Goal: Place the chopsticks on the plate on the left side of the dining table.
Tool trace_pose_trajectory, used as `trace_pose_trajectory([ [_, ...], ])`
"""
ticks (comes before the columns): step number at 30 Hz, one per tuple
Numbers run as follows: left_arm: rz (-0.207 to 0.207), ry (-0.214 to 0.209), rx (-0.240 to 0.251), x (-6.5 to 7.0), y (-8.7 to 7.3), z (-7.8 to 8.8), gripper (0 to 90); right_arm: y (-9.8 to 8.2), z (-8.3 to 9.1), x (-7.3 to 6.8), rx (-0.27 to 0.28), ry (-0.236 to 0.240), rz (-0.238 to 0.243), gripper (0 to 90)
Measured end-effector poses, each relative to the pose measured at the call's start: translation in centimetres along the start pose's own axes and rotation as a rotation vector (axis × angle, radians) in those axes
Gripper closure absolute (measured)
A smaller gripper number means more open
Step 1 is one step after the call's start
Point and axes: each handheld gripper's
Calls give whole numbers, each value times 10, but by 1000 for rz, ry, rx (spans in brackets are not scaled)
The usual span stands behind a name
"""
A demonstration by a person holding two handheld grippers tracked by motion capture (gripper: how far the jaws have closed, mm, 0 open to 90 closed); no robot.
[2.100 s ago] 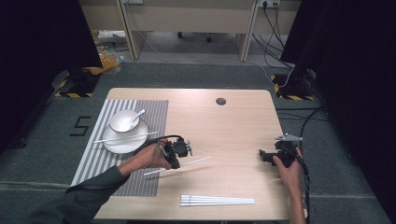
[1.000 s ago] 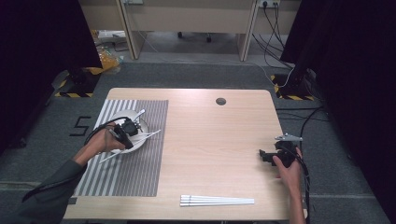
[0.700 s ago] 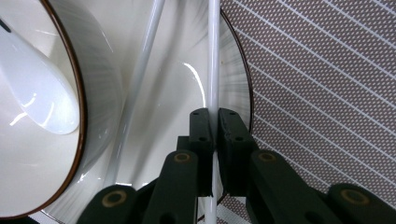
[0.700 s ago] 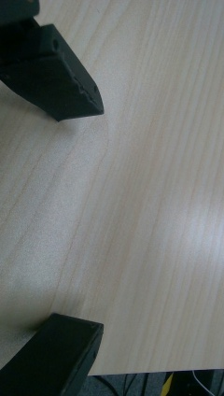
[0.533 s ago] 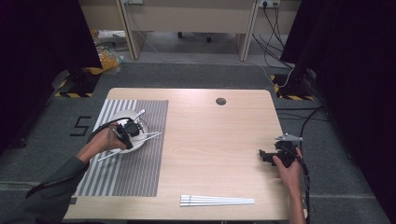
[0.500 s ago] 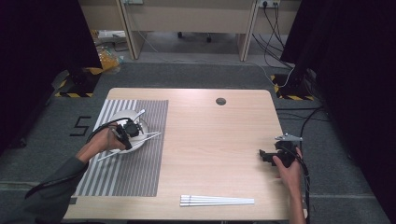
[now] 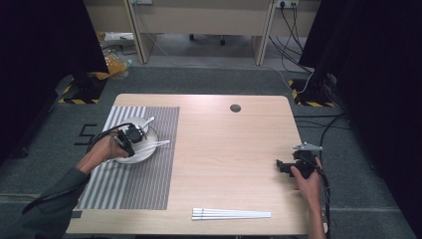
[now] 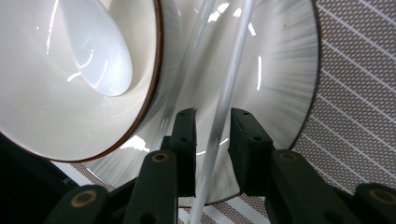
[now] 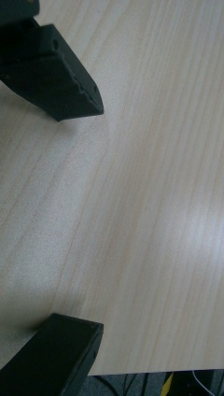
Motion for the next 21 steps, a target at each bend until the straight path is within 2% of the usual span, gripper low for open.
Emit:
trace_pose_trajectory([
  [3, 1, 25, -2, -1, -1, 0, 700, 0, 0, 0, 0, 0, 0, 4],
  [7, -37, 71, -34, 2, -2, -3, 695, 0, 0, 0, 0, 0, 0, 4],
  [15, -41, 104, -37, 1, -3, -3, 697, 0, 0, 0, 0, 0, 0, 4],
  [21, -28, 110, -47, -2, -6, -6, 697, 0, 0, 0, 0, 0, 0, 4],
])
Point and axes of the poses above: each handheld gripper's, and its own axes: z roughly backward along the jaws, y roughly out of its top, x roughly to its right, and after that the axes turned 11 degrees about x, right-handed
